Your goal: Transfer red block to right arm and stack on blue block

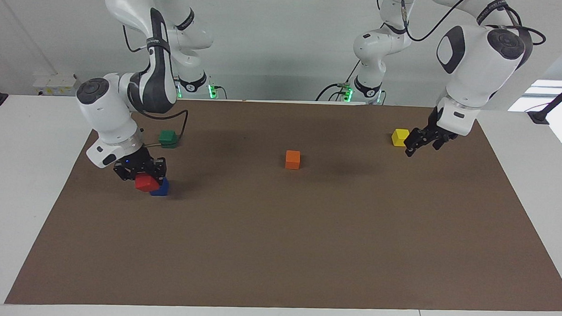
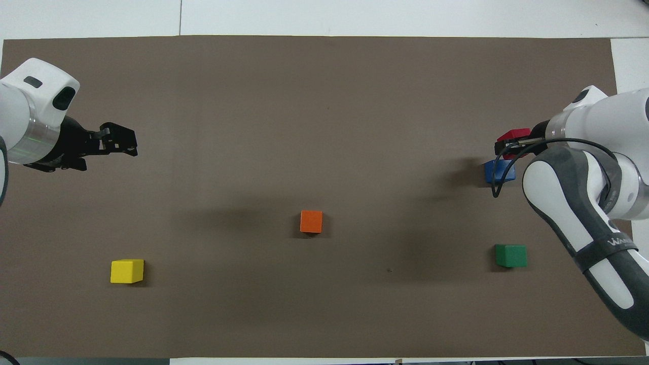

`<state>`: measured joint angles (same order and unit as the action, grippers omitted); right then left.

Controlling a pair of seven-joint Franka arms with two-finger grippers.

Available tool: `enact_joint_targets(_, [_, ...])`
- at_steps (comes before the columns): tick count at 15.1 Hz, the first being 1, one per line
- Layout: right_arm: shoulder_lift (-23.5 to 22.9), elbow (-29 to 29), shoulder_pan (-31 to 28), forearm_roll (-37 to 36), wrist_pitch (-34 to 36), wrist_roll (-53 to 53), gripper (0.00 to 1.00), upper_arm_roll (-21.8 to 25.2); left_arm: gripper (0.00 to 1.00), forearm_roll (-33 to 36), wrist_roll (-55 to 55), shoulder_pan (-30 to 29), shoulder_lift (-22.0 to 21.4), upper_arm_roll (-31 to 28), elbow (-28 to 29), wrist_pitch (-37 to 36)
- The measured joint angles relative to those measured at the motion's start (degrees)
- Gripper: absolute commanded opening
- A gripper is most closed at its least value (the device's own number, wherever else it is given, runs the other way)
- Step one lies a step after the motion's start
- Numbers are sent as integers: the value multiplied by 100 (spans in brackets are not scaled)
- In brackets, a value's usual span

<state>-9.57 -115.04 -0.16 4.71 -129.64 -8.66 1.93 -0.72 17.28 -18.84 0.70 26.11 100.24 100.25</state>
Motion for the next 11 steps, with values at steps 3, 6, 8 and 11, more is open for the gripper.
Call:
enact_joint_targets(3, [-63,-140,-35,-2,-270,232,0,26,100,1,-205,213,-127,-63,-1,-359])
enact_joint_targets(6, [-72,-190,-49,-4,-223,819,0,36,100,7,-236,972,-282,-654,22,-649])
enact_joint_targets(8, [-72,-190,-50,-7,-171,1279,0,37,100,9,-565,1132,-324,-832,-7,-649])
enact_joint_targets(11, [-72,-194,-50,-8,-149,1714,0,37,100,10,-985,1141,-239,-959,-153,-717])
